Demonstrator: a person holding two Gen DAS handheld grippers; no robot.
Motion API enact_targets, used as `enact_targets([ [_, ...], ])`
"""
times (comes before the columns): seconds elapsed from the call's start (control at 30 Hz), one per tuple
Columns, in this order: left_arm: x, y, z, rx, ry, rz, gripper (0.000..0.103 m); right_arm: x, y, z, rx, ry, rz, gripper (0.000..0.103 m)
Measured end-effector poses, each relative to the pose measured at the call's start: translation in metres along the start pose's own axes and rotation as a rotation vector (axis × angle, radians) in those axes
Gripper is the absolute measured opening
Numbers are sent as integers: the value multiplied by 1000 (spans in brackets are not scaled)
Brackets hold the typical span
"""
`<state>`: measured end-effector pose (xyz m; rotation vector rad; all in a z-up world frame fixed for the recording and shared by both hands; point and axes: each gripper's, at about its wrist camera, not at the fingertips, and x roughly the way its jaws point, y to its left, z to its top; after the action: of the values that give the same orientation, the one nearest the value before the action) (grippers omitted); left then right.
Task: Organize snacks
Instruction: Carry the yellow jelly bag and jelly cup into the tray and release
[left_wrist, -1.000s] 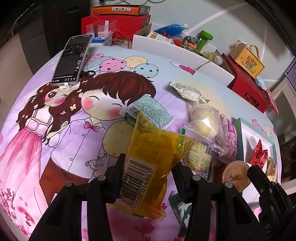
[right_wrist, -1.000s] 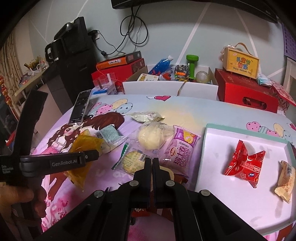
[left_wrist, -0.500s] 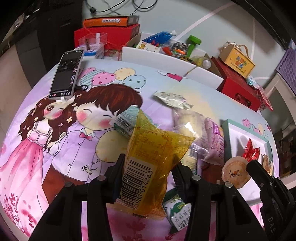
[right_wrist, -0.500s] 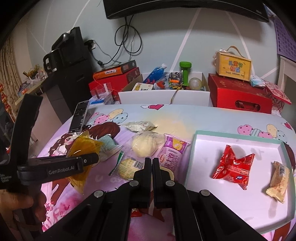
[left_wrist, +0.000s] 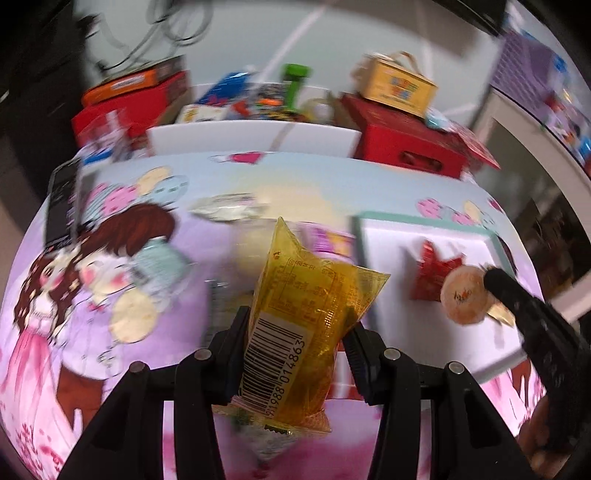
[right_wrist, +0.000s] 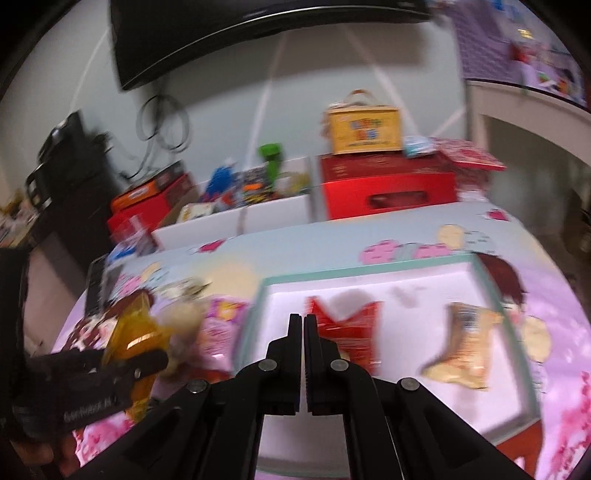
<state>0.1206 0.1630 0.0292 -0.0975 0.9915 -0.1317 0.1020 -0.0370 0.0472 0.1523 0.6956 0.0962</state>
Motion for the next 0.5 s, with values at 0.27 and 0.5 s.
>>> enact_targets([
  [0.27, 17, -69, -3, 151, 32, -75, 50, -9, -49, 2, 99, -1, -76, 1],
  [0.5, 36, -95, -6, 191, 61, -92, 50, -5, -53, -2, 97, 20, -97, 2],
])
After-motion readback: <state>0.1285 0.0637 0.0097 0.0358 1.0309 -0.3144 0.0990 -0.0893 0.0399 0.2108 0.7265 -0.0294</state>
